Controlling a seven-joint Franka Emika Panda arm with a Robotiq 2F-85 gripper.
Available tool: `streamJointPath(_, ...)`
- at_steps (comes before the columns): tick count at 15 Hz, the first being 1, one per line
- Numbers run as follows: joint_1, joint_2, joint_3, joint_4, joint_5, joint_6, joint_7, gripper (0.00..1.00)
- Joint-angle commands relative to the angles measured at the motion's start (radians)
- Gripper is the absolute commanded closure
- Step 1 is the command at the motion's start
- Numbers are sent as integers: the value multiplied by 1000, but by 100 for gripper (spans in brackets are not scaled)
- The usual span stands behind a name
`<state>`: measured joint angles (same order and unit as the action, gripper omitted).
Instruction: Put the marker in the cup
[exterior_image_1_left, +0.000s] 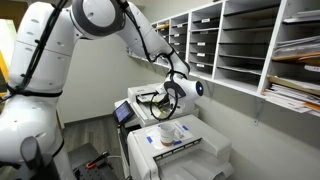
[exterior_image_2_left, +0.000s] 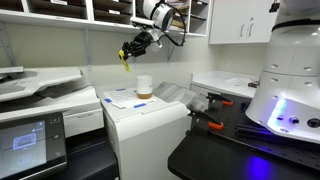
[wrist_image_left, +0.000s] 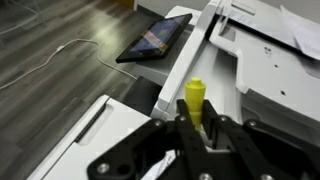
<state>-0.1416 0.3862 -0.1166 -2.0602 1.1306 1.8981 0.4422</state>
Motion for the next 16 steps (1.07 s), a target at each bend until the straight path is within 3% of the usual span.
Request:
streamJointPath(1, -12, 19, -25, 24, 35, -34, 66, 95)
streamJointPath(16, -49, 98, -70, 24, 59, -71, 150, 95)
